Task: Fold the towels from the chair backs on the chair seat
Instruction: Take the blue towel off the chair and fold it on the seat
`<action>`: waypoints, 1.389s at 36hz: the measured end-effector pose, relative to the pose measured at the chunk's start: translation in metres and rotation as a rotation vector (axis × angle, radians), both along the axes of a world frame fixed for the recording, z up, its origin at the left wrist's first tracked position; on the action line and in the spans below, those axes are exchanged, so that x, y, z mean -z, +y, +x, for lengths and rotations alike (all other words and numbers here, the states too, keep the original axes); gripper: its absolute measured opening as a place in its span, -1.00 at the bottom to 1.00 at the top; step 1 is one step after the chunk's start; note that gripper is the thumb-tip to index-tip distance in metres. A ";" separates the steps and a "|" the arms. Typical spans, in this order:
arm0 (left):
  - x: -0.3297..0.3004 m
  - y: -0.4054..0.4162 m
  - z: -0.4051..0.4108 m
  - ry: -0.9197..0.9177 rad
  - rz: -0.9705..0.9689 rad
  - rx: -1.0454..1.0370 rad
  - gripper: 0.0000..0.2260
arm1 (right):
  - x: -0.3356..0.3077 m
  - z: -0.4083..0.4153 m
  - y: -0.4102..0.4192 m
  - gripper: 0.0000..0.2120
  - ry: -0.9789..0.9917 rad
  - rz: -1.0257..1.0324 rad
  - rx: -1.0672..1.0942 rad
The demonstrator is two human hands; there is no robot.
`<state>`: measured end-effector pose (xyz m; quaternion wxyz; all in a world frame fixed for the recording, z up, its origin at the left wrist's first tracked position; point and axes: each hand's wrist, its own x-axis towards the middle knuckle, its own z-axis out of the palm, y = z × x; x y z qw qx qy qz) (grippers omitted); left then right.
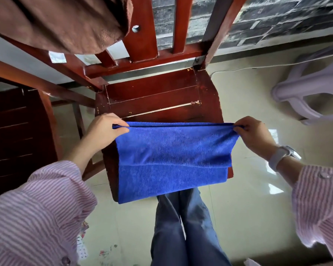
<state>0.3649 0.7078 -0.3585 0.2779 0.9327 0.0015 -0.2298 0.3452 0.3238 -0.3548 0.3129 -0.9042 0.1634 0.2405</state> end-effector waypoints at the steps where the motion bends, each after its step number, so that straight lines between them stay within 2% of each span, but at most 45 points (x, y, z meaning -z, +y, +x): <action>1: -0.005 0.002 -0.004 -0.003 -0.026 -0.023 -0.91 | -0.004 -0.003 -0.001 -0.89 -0.008 -0.005 0.012; 7: -0.036 0.010 -0.032 0.011 -0.081 -0.057 -0.91 | -0.040 -0.029 -0.003 -0.93 -0.066 -0.018 -0.008; 16: -0.101 0.008 -0.069 -0.052 -0.034 0.063 -0.86 | -0.107 -0.067 -0.016 -0.97 -0.099 -0.034 -0.072; 22: -0.144 -0.008 -0.086 -0.043 -0.035 -0.065 -0.88 | -0.146 -0.081 -0.028 -0.92 -0.130 -0.027 -0.086; 29: -0.193 -0.015 -0.112 -0.151 -0.031 0.008 -0.87 | -0.191 -0.084 -0.044 -0.92 -0.220 -0.021 -0.167; 33: -0.217 -0.014 -0.122 -0.221 -0.055 -0.044 -0.86 | -0.215 -0.081 -0.048 -0.91 -0.285 -0.009 -0.178; 35: -0.229 -0.014 -0.125 -0.239 -0.053 -0.086 -0.79 | -0.226 -0.079 -0.048 -0.81 -0.306 -0.009 -0.184; 36: -0.234 -0.013 -0.125 -0.249 -0.063 -0.121 -0.69 | -0.231 -0.077 -0.049 -0.78 -0.330 -0.020 -0.206; 38: -0.244 -0.013 -0.124 -0.274 -0.107 -0.207 -0.54 | -0.240 -0.074 -0.049 -0.81 -0.383 -0.046 -0.254; 42: -0.265 -0.016 -0.119 -0.327 -0.105 -0.265 -0.62 | -0.259 -0.064 -0.049 -0.89 -0.430 -0.045 -0.267; 44: -0.278 -0.017 -0.117 -0.411 -0.071 -0.254 -0.76 | -0.271 -0.058 -0.048 -0.93 -0.488 -0.031 -0.249; 47: -0.288 -0.014 -0.115 -0.593 0.052 -0.177 -0.80 | -0.282 -0.054 -0.047 -0.94 -0.524 -0.030 -0.293; 50: -0.288 -0.010 -0.114 -0.560 0.112 -0.115 -0.80 | -0.289 -0.047 -0.045 -0.92 -0.516 -0.057 -0.423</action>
